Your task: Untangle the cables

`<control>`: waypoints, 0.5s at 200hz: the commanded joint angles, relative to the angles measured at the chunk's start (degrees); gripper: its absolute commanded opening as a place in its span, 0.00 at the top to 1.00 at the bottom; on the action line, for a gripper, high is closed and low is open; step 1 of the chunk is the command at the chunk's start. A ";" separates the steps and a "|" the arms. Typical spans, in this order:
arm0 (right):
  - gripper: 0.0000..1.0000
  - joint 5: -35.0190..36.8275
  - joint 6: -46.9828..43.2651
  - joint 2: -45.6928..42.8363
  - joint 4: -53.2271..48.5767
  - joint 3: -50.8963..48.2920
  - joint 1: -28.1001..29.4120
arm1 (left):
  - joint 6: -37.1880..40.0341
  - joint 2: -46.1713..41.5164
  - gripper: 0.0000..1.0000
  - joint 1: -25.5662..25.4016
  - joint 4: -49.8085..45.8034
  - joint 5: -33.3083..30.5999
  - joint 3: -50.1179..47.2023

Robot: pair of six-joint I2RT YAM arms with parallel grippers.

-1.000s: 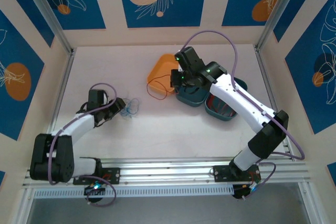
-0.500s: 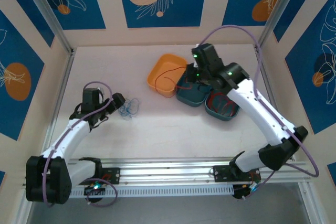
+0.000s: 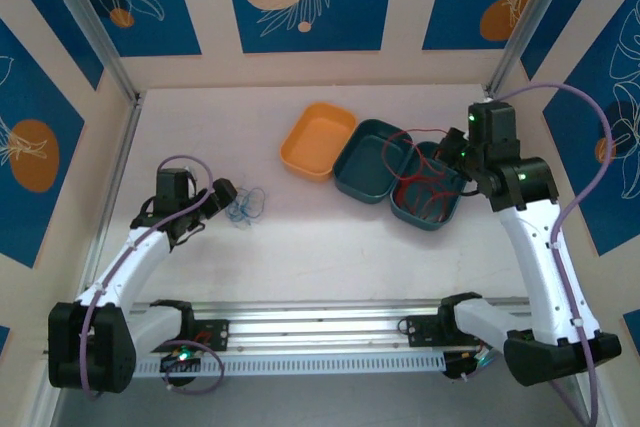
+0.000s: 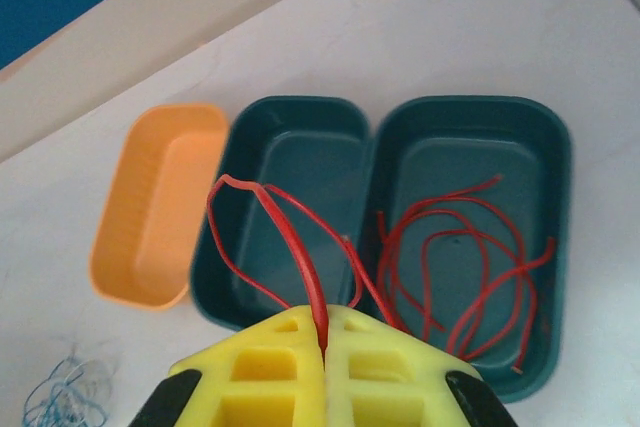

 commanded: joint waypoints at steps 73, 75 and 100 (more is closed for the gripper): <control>1.00 -7.62 1.03 0.46 3.74 -8.99 -14.69 | 1.40 1.46 0.00 0.30 -0.60 -0.49 1.45; 1.00 -7.76 1.01 0.51 3.88 -9.22 -14.87 | 1.40 1.46 0.00 0.27 -0.60 -0.47 1.41; 1.00 -9.05 1.07 1.32 6.18 -11.16 -16.08 | 1.47 1.63 0.00 0.27 -0.42 -0.57 1.31</control>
